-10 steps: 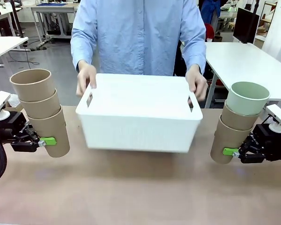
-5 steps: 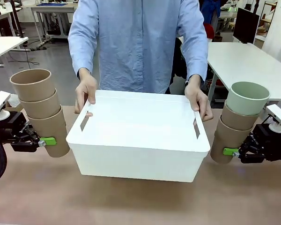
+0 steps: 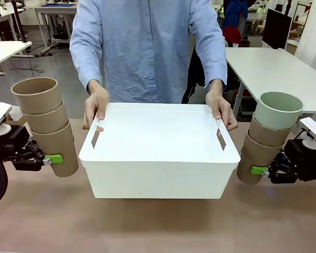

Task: Stack the cups and store them in the basket.
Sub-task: Place the stack of Reusable plastic cups into the Pantry Basket.

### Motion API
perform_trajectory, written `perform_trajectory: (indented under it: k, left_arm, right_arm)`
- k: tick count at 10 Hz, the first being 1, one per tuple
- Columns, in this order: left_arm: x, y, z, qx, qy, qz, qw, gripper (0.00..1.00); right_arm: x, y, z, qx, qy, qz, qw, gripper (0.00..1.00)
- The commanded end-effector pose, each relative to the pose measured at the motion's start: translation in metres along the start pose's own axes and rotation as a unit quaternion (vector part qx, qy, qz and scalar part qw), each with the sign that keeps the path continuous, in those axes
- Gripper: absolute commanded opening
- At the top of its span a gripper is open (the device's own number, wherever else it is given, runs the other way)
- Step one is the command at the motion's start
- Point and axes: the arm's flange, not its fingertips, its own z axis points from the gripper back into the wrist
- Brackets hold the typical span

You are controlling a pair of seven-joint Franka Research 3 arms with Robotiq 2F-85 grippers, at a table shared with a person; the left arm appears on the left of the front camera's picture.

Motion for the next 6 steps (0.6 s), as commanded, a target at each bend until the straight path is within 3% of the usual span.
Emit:
perform_trajectory:
  k: [1, 6]
  left_arm:
    - [0.0027, -0.0002, -0.0002, -0.001, -0.003, -0.004, 1.000, 0.85]
    - [0.0027, -0.0002, -0.0002, -0.001, -0.003, -0.004, 1.000, 0.85]
  right_arm:
    - [0.0036, -0.0031, -0.0027, -0.008, -0.007, 0.005, 1.000, 0.83]
    - [0.0036, -0.0031, -0.0027, -0.008, -0.007, 0.005, 1.000, 0.83]
